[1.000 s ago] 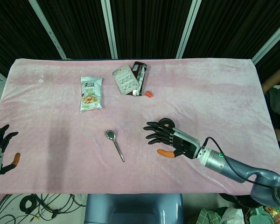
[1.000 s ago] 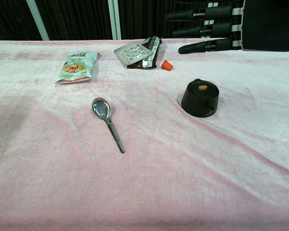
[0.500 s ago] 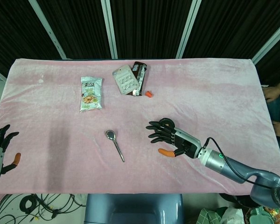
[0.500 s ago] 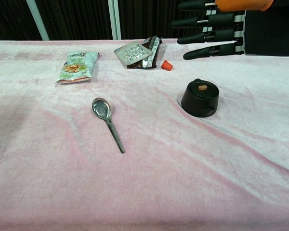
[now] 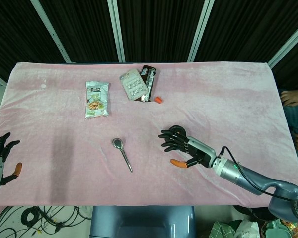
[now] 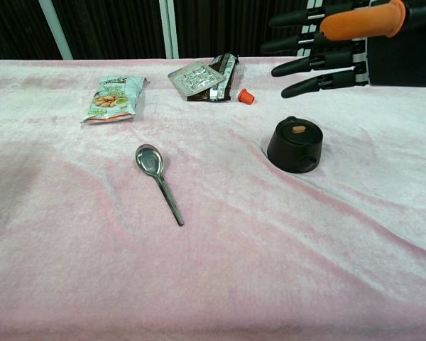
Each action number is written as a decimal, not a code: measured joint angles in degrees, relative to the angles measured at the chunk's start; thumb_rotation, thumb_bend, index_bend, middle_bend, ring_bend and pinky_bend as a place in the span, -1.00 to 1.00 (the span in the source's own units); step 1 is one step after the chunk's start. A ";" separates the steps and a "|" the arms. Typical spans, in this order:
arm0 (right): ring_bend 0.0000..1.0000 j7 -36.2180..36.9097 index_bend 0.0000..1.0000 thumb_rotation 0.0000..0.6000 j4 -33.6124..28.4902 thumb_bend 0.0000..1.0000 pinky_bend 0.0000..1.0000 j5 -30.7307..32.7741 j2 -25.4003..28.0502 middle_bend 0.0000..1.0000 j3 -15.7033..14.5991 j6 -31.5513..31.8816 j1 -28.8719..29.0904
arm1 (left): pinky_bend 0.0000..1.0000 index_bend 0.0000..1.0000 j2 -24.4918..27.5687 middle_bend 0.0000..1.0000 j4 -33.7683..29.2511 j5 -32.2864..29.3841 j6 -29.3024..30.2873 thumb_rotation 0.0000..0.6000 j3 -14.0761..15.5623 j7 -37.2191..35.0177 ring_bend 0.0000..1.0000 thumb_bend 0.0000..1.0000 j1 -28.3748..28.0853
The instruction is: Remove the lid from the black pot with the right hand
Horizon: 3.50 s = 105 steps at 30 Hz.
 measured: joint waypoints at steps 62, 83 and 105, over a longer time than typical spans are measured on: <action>-0.64 -92.98 -0.05 1.00 20.10 -0.42 -0.63 45.34 -24.21 -0.77 13.01 -16.98 -2.02 | -0.91 -0.65 0.41 -1.00 -0.78 -1.81 -1.49 1.00 -0.42 0.91 -1.00 -0.15 -0.65; -0.63 -93.46 0.06 1.00 23.51 -0.39 -0.63 45.70 -27.73 -0.77 14.32 -19.02 -1.97 | -0.91 -0.65 0.53 -1.00 -0.84 -2.00 -1.78 1.00 -0.44 0.87 -1.00 -0.15 -0.79; -0.62 -91.78 0.35 1.00 24.50 -0.21 -0.63 44.82 -27.54 -0.77 16.61 -21.63 -2.11 | -0.91 -0.65 0.84 -1.00 -1.25 -2.48 -2.09 1.00 -0.41 0.81 -1.00 -0.15 -0.81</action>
